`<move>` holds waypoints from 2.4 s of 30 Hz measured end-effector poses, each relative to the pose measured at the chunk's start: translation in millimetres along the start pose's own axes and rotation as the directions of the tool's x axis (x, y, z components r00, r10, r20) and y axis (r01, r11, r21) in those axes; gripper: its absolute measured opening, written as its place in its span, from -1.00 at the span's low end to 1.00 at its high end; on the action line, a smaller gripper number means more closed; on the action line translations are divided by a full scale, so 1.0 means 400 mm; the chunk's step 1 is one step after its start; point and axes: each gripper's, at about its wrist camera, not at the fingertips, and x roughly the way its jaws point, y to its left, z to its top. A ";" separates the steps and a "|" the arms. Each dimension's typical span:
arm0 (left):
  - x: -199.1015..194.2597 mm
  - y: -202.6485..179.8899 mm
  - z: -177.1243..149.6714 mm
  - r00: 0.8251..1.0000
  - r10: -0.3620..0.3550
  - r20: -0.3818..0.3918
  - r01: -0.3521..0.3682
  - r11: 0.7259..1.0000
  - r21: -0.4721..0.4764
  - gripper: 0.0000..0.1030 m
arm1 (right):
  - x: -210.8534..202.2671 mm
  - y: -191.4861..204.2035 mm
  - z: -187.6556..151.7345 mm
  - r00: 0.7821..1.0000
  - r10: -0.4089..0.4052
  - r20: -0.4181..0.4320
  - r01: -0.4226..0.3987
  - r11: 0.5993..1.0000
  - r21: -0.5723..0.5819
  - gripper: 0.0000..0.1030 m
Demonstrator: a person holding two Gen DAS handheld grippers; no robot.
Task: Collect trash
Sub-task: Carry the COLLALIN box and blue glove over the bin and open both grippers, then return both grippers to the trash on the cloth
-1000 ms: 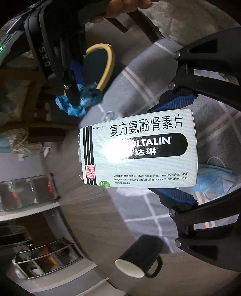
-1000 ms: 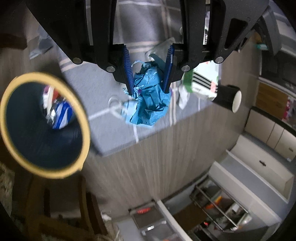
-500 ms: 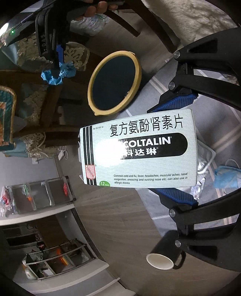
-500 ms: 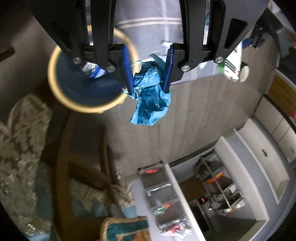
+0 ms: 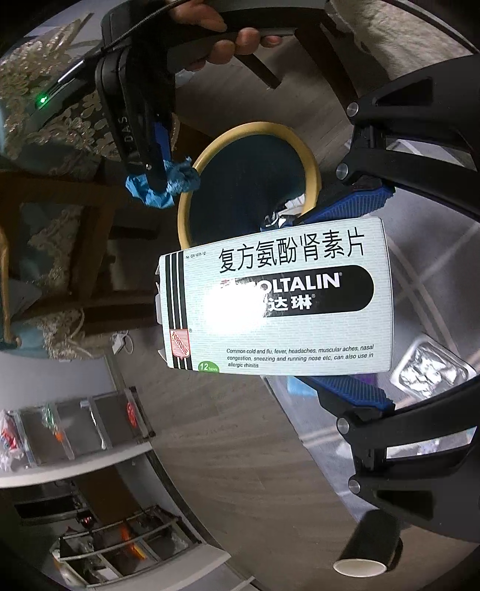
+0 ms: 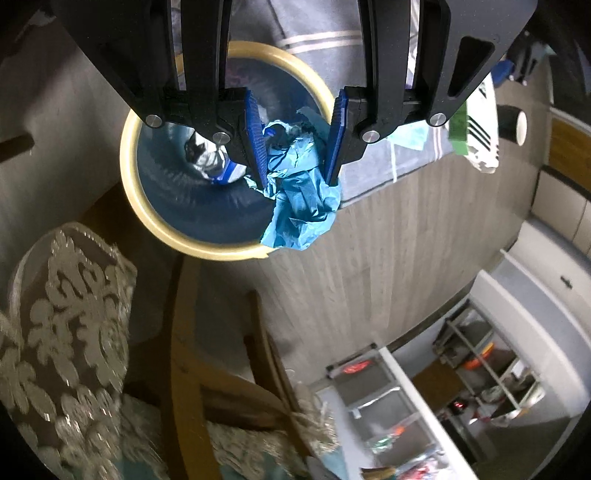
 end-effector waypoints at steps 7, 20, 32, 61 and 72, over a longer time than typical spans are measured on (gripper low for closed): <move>0.060 -0.046 0.027 1.000 -0.009 -0.020 0.010 0.998 0.056 0.39 | 0.038 -0.035 0.004 0.998 -0.047 -0.043 0.047 0.999 0.003 -0.36; 0.197 -0.092 0.041 0.990 -0.083 -0.112 0.090 0.994 0.054 0.39 | 0.091 -0.097 0.000 0.991 -0.082 -0.106 0.093 0.990 0.105 -0.36; 0.295 -0.161 0.105 0.981 -0.070 -0.181 0.090 0.990 0.105 0.41 | 0.110 -0.150 -0.006 0.990 -0.059 -0.125 0.084 0.975 0.205 -0.36; 0.004 0.070 0.016 0.999 0.012 -0.035 -0.013 0.999 -0.037 0.68 | -0.009 0.014 -0.036 1.000 -0.026 0.016 0.024 0.996 0.087 0.85; -0.187 0.292 -0.109 0.991 0.122 -0.051 -0.127 0.986 -0.105 0.70 | -0.054 0.251 -0.133 0.998 -0.022 0.061 0.032 0.984 -0.175 0.86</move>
